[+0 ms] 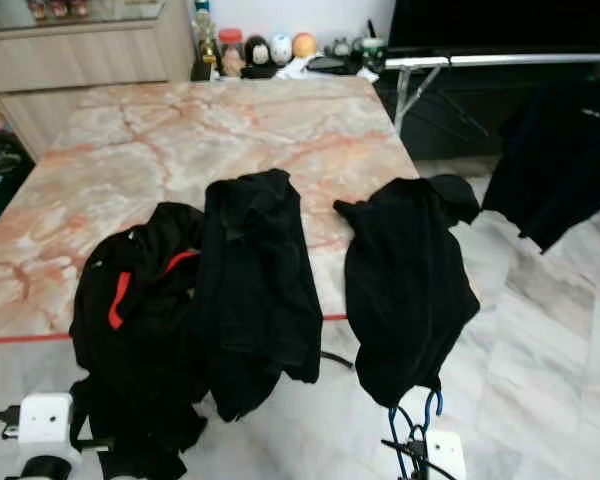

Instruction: Hang hanger

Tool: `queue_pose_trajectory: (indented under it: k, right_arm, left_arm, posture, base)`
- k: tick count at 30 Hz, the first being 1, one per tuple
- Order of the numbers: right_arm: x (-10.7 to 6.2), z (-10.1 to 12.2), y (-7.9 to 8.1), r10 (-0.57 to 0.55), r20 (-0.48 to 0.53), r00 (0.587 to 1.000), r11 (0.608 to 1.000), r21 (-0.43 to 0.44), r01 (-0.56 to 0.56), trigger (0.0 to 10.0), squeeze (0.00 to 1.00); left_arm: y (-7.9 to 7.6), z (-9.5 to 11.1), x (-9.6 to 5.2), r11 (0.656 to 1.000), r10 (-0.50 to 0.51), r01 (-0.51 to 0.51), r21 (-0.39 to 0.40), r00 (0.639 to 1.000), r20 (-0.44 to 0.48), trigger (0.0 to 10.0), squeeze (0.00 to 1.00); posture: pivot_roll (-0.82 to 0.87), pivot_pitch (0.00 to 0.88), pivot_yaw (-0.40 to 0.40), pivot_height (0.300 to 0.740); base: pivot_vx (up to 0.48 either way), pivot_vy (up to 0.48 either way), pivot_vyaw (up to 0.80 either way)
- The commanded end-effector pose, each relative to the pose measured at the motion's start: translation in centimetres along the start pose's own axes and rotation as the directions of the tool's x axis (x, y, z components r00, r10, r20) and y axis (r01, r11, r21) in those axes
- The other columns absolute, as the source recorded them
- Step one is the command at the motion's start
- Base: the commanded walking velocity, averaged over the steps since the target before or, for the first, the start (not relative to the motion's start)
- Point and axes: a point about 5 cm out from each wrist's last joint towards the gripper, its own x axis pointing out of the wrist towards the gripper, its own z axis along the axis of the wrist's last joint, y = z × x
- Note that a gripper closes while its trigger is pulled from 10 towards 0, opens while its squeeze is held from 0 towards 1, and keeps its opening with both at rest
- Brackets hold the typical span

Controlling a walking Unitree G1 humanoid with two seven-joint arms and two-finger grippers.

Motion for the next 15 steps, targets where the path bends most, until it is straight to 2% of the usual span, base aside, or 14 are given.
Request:
queue_pose_trajectory:
  k: [1, 4, 5, 6, 8, 9, 11, 15]
  right_arm:
    - [0.0, 0.0, -0.3, -0.003, -0.003, 1.0, 1.0, -0.012, 0.003, 10.0, 0.0]
    - [0.0, 0.0, -0.3, -0.004, -0.002, 1.0, 1.0, -0.016, 0.004, 10.0, 0.0]
    - [0.0, 0.1, -0.4, -0.005, -0.001, 1.0, 1.0, -0.019, 0.005, 10.0, 0.0]
    - [0.0, 0.1, -0.4, -0.005, -0.001, 1.0, 1.0, -0.019, 0.005, 10.0, 0.0]
    - [0.0, 0.1, -0.4, -0.003, 0.0, 1.0, 1.0, -0.026, 0.003, 10.0, 0.0]
    - [0.0, 0.1, -0.4, -0.003, 0.0, 1.0, 1.0, -0.026, 0.003, 10.0, 0.0]
    - [0.0, 0.2, -0.4, -0.002, 0.001, 1.0, 1.0, -0.026, 0.002, 10.0, 0.0]
    - [0.0, 0.2, -0.4, -0.004, 0.002, 1.0, 1.0, -0.026, 0.004, 10.0, 0.0]
  left_arm:
    - [0.9, 2.2, 0.2, 0.999, 0.051, -0.05, -0.01, 0.995, 0.088, 10.0, 0.0]
    - [1.5, 4.4, 0.4, 0.996, 0.095, -0.094, -0.013, 0.984, 0.154, 10.0, 0.0]
    - [1.8, 6.7, 1.0, 0.993, 0.118, -0.114, -0.03, 0.966, 0.229, 10.0, 0.0]
    - [1.8, 6.7, 1.0, 0.993, 0.118, -0.114, -0.03, 0.966, 0.229, 10.0, 0.0]
    - [2.0, 9.9, 1.9, 0.992, 0.127, -0.121, -0.039, 0.937, 0.325, 10.0, 0.0]
    - [2.0, 9.9, 1.9, 0.992, 0.127, -0.121, -0.039, 0.937, 0.325, 10.0, 0.0]
    - [1.9, 13.7, 3.0, 0.993, 0.12, -0.113, -0.042, 0.897, 0.426, 10.0, 0.0]
    - [1.8, 17.8, 4.5, 0.995, 0.102, -0.096, -0.039, 0.84, 0.533, 10.0, 0.0]
  posture:
    - [-0.01, 0.024, 0.022, 0.74]
    - [-0.01, 0.024, 0.017, 0.74]
    - [0.0, 0.023, 0.014, 0.74]
    - [0.0, 0.023, 0.014, 0.74]
    - [0.01, 0.021, 0.012, 0.74]
    - [0.01, 0.021, 0.012, 0.74]
    - [0.01, 0.021, 0.012, 0.74]
    - [0.01, 0.006, 0.007, 0.74]
  base:
    - [0.0, 0.0, 0.0]
    - [0.0, 0.0, 0.0]
    - [0.0, 0.0, 0.0]
    - [0.0, 0.0, 0.0]
    - [0.0, 0.0, 0.0]
    - [0.0, 0.0, 0.0]
    - [0.0, 0.0, 0.0]
    - [0.0, 0.0, 0.0]
